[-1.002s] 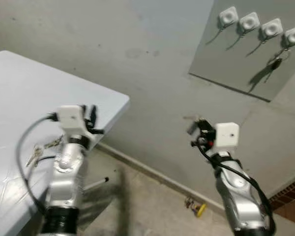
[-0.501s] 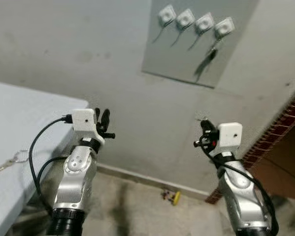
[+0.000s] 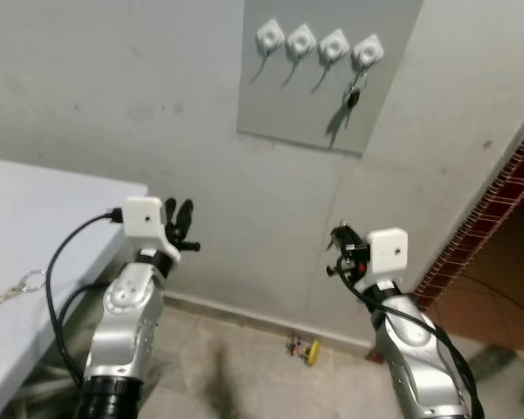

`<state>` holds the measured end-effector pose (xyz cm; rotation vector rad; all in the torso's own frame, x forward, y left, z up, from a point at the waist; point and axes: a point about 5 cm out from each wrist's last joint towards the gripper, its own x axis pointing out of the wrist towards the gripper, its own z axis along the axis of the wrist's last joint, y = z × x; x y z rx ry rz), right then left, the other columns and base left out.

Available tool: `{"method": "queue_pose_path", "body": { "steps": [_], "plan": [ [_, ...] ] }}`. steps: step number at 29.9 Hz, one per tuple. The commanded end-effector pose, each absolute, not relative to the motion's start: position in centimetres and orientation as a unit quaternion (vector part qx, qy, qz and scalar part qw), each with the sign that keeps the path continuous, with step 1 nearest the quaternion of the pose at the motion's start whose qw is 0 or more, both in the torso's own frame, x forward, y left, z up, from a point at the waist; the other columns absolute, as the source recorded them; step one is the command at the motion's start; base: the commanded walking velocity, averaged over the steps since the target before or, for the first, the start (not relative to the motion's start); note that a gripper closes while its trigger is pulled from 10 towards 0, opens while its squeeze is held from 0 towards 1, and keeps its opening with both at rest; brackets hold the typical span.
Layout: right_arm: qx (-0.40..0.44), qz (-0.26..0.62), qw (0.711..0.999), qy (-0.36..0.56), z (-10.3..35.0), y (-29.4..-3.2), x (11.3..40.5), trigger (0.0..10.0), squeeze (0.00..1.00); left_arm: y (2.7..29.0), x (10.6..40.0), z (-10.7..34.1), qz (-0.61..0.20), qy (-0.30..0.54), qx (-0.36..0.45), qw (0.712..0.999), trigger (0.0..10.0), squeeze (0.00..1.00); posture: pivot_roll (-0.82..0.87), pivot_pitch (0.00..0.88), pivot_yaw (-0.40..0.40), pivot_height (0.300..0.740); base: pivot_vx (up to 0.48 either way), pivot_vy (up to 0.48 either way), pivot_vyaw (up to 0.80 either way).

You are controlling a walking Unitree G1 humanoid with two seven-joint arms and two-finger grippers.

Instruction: Hang keys on a hook

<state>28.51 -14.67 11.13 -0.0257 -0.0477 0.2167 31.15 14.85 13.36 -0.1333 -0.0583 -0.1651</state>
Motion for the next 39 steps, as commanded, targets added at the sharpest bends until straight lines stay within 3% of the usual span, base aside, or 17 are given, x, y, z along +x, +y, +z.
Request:
{"method": "queue_pose_path", "body": {
  "steps": [1,31,39],
  "plan": [
    [-0.011,0.109,0.993,-0.036,11.74,-14.5,28.66,10.0,0.0,14.8,31.23,13.64,-0.09,-0.03,-0.064,0.993,10.0,0.0,-0.04,0.012,-0.069,0.74,0.368,0.0,0.0],
    [-0.011,0.125,0.992,-0.033,11.81,-14.22,28.5,10.0,0.0,14.65,31.26,13.65,-0.088,-0.024,-0.071,0.993,10.0,0.0,-0.04,0.015,-0.073,0.74,0.349,0.0,0.0],
    [-0.008,0.14,0.99,-0.031,11.74,-13.9,28.31,10.0,0.0,14.61,31.17,13.78,-0.087,-0.031,-0.078,0.993,10.0,0.0,-0.04,0.019,-0.073,0.74,0.11,0.0,0.0]
  ]
}}
